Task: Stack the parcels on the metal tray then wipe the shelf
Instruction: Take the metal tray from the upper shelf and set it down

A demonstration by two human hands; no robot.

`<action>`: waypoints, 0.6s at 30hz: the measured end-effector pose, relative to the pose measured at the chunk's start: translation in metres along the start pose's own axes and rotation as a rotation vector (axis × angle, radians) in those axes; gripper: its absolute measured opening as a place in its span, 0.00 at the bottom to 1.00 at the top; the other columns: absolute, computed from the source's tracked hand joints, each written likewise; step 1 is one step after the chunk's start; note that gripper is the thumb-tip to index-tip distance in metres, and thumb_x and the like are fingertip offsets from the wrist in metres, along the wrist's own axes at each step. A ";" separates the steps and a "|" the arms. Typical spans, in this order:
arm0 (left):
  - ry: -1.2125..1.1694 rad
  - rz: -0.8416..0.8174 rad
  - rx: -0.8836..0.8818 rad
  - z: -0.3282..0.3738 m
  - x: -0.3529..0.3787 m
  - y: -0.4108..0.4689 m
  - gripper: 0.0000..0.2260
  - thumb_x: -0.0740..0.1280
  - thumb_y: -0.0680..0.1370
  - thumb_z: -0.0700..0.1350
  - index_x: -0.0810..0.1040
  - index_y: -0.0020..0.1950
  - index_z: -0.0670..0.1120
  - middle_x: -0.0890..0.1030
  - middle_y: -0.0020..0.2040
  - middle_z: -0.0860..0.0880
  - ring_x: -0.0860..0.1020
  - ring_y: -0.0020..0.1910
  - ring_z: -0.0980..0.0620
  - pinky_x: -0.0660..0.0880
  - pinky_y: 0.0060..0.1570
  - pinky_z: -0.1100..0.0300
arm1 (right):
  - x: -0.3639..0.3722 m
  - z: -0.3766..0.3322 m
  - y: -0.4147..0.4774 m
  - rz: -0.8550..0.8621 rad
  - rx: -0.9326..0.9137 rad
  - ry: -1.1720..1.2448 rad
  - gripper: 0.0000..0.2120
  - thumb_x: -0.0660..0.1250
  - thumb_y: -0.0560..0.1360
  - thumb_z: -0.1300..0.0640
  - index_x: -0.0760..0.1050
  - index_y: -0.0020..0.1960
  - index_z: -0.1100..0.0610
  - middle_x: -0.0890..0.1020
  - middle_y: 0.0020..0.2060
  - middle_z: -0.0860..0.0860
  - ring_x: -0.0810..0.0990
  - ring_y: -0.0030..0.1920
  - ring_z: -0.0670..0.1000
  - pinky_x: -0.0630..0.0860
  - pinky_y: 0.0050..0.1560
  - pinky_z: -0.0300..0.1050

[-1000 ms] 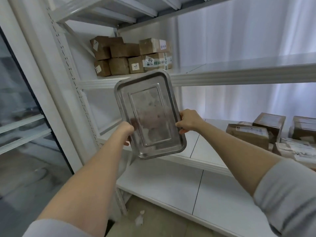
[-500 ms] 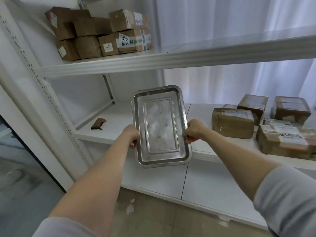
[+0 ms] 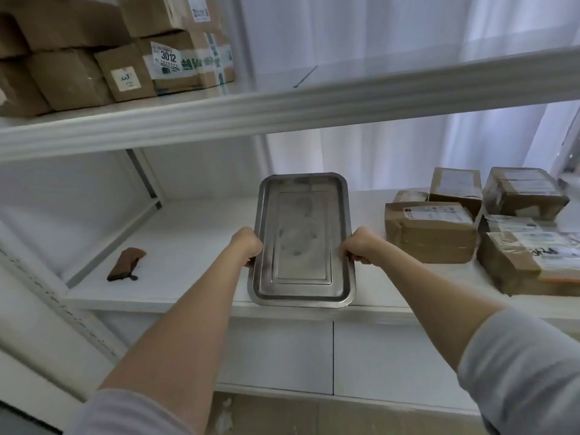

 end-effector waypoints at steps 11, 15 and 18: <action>0.288 0.018 0.191 0.022 -0.002 0.069 0.15 0.55 0.77 0.35 0.77 0.59 0.40 0.79 0.56 0.40 0.77 0.55 0.38 0.74 0.50 0.54 | 0.017 -0.002 0.052 -0.024 0.118 0.370 0.06 0.63 0.76 0.59 0.71 0.42 0.60 0.70 0.30 0.54 0.64 0.24 0.47 0.62 0.21 0.36; 0.283 0.108 0.258 0.035 -0.004 0.089 0.16 0.56 0.76 0.34 0.78 0.60 0.42 0.79 0.58 0.40 0.76 0.58 0.39 0.73 0.54 0.53 | 0.023 0.001 0.057 -0.005 0.152 0.504 0.08 0.62 0.78 0.63 0.72 0.40 0.62 0.74 0.28 0.56 0.69 0.25 0.48 0.69 0.25 0.36; 0.271 0.124 0.260 0.044 -0.004 0.097 0.17 0.57 0.77 0.35 0.75 0.63 0.41 0.78 0.60 0.40 0.75 0.60 0.39 0.72 0.57 0.53 | 0.024 0.000 0.060 0.017 0.173 0.601 0.06 0.63 0.77 0.64 0.73 0.41 0.64 0.75 0.29 0.57 0.71 0.23 0.48 0.72 0.24 0.35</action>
Point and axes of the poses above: each hand's wrist, its own y-axis towards the middle knuckle, its own x-axis out of the palm, z = x × y, the point moved 6 cm from there along y, towards the middle knuckle
